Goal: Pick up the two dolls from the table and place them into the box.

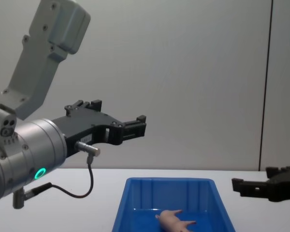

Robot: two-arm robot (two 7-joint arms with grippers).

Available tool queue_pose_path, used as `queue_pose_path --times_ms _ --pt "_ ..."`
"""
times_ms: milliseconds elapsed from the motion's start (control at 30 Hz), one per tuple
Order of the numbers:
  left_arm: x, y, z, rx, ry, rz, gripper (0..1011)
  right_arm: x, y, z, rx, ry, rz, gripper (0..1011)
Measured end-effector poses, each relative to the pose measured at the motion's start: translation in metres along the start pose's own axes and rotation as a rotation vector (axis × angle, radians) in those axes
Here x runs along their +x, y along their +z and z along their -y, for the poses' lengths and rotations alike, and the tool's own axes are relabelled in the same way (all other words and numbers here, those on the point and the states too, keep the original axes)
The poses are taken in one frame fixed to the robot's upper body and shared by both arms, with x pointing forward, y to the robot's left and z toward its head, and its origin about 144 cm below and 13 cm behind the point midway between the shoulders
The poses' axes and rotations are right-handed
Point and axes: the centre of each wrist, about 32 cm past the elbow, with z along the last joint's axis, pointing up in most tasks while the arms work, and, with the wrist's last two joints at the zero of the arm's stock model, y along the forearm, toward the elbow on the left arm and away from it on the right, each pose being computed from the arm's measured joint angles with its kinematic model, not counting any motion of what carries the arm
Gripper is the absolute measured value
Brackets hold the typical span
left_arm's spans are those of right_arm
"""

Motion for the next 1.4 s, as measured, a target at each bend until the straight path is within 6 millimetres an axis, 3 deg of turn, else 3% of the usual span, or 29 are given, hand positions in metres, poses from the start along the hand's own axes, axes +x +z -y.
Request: queue_pose_path --times_ms 333,733,1033,1400 --pt "0.004 0.001 -0.01 0.036 0.014 0.02 1004 0.006 -0.004 0.006 0.002 -0.017 0.003 1001" --pt "0.006 -0.007 -0.039 0.138 0.065 0.004 1004 0.009 -0.006 0.009 0.002 -0.026 0.003 1001" --pt "0.004 -0.025 -0.063 0.244 0.083 -0.044 1004 0.01 -0.006 0.01 0.002 -0.028 0.004 1001" --pt "0.004 -0.049 -0.076 0.34 0.074 -0.083 1004 0.01 -0.007 0.01 0.002 -0.03 0.004 1001"
